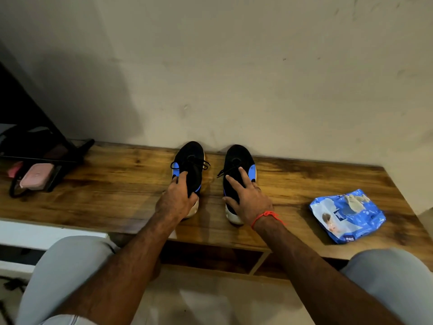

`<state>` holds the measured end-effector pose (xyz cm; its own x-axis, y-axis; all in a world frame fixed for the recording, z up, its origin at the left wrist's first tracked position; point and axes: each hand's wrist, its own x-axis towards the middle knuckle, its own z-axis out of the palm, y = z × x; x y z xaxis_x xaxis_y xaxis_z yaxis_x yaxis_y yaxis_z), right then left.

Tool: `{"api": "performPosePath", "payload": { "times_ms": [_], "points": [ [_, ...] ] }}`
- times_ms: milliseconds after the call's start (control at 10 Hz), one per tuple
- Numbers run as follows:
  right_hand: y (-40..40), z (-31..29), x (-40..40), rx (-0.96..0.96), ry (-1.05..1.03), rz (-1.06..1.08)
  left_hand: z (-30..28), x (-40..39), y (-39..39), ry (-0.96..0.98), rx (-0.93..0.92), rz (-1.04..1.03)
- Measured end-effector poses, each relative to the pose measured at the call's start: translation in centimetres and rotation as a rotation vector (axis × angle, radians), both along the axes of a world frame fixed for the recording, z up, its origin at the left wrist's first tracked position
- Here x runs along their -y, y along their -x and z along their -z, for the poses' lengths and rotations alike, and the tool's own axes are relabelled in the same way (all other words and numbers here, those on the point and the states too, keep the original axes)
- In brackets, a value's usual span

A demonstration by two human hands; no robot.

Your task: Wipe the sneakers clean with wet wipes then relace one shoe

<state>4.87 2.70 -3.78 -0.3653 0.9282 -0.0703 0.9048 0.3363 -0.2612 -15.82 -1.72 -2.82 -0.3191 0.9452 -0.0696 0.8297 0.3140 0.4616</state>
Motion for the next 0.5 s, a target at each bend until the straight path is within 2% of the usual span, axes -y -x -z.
{"api": "performPosePath", "payload": {
  "times_ms": [500],
  "points": [
    [0.02, -0.15, 0.38, -0.077, 0.019, 0.020, -0.26, -0.08, -0.23, 0.016, -0.013, -0.025]
  ]
}}
